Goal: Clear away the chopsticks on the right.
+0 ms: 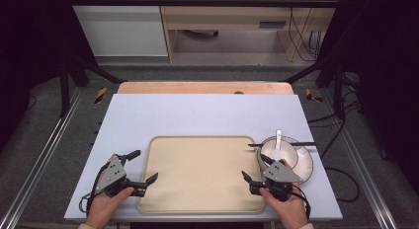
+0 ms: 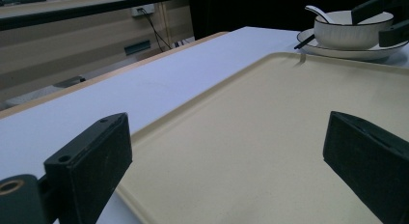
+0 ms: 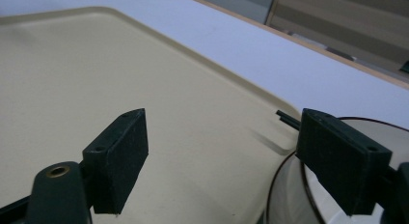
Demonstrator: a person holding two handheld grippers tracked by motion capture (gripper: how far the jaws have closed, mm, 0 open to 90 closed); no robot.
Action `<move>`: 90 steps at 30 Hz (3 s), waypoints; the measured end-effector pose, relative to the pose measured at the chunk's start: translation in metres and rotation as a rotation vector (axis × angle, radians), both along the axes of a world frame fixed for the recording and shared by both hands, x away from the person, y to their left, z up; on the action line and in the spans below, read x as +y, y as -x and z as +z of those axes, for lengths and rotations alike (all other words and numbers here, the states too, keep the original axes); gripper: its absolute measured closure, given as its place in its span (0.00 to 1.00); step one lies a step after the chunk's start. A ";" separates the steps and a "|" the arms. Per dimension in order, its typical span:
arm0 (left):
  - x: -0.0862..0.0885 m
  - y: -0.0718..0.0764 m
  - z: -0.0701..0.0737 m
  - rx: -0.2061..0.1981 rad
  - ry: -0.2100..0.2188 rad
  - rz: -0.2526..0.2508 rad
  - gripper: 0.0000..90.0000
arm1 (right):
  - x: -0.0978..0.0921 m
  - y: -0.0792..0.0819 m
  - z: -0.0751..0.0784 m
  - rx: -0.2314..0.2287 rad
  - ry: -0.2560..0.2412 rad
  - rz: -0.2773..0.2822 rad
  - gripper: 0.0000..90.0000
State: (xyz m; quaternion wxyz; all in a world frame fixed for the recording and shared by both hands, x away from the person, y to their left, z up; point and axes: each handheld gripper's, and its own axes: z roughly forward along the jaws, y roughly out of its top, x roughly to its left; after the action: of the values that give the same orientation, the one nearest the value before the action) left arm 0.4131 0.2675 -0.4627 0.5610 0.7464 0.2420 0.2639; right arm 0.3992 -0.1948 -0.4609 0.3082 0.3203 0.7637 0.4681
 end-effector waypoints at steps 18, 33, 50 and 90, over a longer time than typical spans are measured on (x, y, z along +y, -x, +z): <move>0.004 0.001 0.001 0.000 0.007 0.025 0.05 | 0.007 0.020 0.023 0.018 0.053 0.083 0.46; 0.003 0.002 0.001 -0.003 -0.011 0.022 0.06 | -0.096 -0.050 0.099 0.129 0.185 -0.135 0.96; 0.002 0.002 -0.001 0.004 -0.025 0.018 0.07 | -0.157 -0.131 0.042 0.388 0.248 -0.335 1.00; 0.014 0.002 0.005 -0.007 0.102 -0.010 0.07 | -0.174 -0.061 0.037 0.339 0.176 -0.242 0.81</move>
State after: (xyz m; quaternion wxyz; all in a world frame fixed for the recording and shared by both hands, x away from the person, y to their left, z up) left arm 0.4109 0.2816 -0.4577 0.6007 0.7169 0.2494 0.2512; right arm 0.4607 -0.3686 -0.4239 0.2562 0.4555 0.7985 0.2989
